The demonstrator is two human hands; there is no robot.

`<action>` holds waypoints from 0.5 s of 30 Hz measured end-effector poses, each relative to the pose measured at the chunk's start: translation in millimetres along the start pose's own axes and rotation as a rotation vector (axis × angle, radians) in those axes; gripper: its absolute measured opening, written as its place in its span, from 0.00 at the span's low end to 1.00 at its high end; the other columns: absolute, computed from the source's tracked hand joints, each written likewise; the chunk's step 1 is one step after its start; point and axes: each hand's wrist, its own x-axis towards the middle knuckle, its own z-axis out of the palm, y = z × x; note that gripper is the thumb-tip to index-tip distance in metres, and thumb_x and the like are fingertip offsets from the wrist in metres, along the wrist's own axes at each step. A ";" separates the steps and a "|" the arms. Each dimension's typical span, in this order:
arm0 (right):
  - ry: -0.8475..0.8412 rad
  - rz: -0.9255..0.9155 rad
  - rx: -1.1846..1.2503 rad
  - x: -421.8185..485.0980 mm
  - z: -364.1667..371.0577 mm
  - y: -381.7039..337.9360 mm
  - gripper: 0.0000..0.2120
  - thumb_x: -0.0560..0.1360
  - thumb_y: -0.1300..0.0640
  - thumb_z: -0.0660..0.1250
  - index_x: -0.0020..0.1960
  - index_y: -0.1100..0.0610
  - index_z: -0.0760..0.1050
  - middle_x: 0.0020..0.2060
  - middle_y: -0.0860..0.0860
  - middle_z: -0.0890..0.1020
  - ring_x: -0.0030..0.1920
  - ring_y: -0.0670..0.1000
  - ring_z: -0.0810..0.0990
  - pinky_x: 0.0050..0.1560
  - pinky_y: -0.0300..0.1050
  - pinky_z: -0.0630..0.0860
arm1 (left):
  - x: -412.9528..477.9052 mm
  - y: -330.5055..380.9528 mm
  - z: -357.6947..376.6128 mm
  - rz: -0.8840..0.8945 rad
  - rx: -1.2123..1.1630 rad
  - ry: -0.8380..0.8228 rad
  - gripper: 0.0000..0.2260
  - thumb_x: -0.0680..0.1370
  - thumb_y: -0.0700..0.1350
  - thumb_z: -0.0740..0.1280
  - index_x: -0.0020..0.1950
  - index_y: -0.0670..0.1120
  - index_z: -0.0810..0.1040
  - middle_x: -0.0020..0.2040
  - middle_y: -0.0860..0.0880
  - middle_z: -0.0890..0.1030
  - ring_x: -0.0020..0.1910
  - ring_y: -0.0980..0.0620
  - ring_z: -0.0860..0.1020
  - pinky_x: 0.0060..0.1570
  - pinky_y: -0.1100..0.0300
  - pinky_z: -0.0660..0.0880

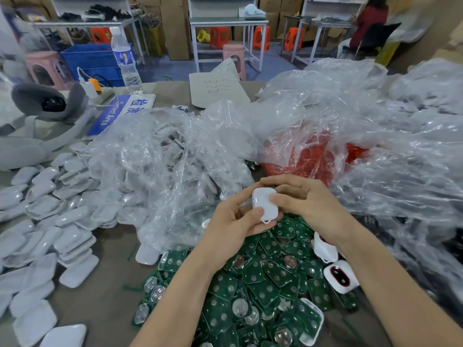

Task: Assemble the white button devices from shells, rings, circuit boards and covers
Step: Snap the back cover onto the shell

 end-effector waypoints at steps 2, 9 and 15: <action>0.001 0.048 0.055 0.2 0.4 1.7 0.12 0.72 0.63 0.72 0.51 0.49 0.84 0.43 0.53 0.86 0.46 0.50 0.85 0.43 0.36 0.79 | -0.6 -0.3 1.3 0.013 0.081 0.002 0.19 0.80 0.30 0.61 0.70 0.45 0.72 0.60 0.39 0.81 0.57 0.43 0.82 0.54 0.56 0.80; 0.018 0.154 0.181 0.7 -3.1 2.5 0.14 0.63 0.58 0.75 0.48 0.58 0.83 0.46 0.55 0.86 0.48 0.53 0.85 0.47 0.40 0.81 | 0.1 -1.4 4.6 0.021 0.238 0.010 0.19 0.81 0.32 0.61 0.67 0.50 0.72 0.61 0.43 0.80 0.60 0.48 0.80 0.55 0.58 0.80; 0.139 0.069 0.155 -0.2 3.2 -1.1 0.09 0.64 0.59 0.75 0.43 0.53 0.85 0.42 0.51 0.87 0.43 0.47 0.85 0.41 0.32 0.78 | 0.5 -3.5 5.3 0.076 0.272 0.125 0.13 0.79 0.35 0.66 0.59 0.51 0.75 0.50 0.45 0.85 0.50 0.51 0.84 0.49 0.61 0.80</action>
